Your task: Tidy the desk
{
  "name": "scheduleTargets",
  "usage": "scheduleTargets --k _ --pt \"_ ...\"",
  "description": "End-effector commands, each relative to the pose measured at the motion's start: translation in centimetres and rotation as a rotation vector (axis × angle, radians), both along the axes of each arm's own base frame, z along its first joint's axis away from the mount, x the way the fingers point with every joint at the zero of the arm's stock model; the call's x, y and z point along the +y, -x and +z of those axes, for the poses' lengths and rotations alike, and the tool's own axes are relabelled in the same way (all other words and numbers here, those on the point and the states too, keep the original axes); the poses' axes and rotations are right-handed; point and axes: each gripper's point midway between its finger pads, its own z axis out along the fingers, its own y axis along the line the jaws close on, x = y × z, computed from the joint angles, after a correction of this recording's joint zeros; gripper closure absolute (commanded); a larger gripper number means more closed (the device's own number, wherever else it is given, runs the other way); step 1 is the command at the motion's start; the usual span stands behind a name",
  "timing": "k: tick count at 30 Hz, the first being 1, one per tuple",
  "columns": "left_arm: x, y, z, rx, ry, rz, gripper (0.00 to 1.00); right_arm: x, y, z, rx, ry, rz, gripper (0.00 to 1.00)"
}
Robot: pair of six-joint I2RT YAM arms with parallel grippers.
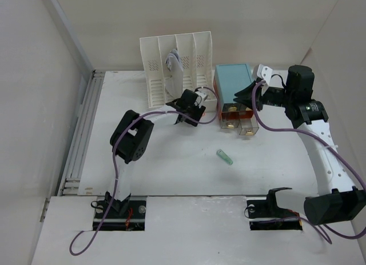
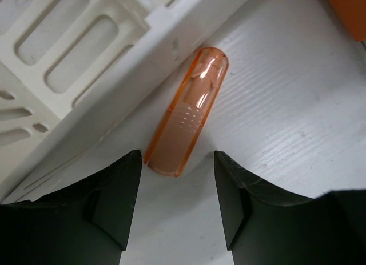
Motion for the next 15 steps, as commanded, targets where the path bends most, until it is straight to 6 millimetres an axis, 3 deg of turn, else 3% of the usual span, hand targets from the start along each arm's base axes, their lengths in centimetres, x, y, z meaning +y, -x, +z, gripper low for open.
scheduleTargets --k 1,8,15 --pt "-1.9 -0.9 1.8 -0.042 0.074 -0.077 0.49 0.0 0.9 1.2 -0.051 -0.010 0.029 0.73" --pt "-2.0 -0.5 1.2 -0.021 0.071 -0.101 0.50 0.0 0.9 1.2 -0.051 -0.010 0.029 0.73" --pt "-1.9 0.2 0.6 0.007 0.077 -0.092 0.63 0.0 1.0 1.4 -0.069 -0.007 0.031 0.73"
